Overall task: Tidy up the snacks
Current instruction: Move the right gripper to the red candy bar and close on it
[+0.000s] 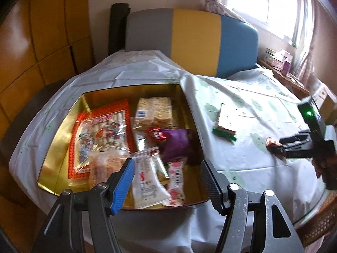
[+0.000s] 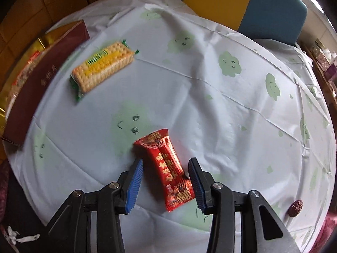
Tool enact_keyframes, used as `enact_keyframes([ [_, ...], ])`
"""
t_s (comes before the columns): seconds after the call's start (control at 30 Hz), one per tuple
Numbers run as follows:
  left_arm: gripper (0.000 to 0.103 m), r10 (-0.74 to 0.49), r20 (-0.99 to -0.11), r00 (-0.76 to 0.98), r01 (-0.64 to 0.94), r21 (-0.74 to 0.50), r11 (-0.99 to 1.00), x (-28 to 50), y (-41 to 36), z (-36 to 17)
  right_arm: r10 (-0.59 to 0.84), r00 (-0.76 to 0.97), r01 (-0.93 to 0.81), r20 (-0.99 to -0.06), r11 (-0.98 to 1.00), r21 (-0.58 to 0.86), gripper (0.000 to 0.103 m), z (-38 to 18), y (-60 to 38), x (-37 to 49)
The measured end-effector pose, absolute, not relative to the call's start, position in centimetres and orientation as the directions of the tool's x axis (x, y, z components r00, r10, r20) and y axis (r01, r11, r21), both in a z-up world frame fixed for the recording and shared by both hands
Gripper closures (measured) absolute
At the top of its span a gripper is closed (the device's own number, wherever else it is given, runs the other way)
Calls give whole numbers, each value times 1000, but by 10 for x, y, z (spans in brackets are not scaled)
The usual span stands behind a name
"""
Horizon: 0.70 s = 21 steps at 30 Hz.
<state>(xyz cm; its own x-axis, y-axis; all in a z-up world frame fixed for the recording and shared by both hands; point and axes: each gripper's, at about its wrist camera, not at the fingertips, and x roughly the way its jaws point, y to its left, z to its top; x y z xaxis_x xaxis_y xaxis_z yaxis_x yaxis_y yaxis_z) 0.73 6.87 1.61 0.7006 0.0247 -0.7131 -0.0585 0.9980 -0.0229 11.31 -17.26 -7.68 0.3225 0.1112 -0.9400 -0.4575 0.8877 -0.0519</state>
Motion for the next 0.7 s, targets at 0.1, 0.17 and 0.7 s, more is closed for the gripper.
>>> enact_keyframes([
  [0.1, 38, 5, -717, 697, -23, -15, 1000, 11, 58, 16, 95, 358, -453, -929, 888, -83, 81, -74, -172, 114],
  [0.17, 38, -3, -716, 698, 2, -2, 1000, 14, 49, 18, 72, 368, -448, -927, 887, -109, 81, -73, -172, 112],
  [0.7, 36, -37, -742, 669, 146, 83, 986, 45, -14, 18, -15, 347, -335, -938, 932, -139, 79, -82, -196, 130],
])
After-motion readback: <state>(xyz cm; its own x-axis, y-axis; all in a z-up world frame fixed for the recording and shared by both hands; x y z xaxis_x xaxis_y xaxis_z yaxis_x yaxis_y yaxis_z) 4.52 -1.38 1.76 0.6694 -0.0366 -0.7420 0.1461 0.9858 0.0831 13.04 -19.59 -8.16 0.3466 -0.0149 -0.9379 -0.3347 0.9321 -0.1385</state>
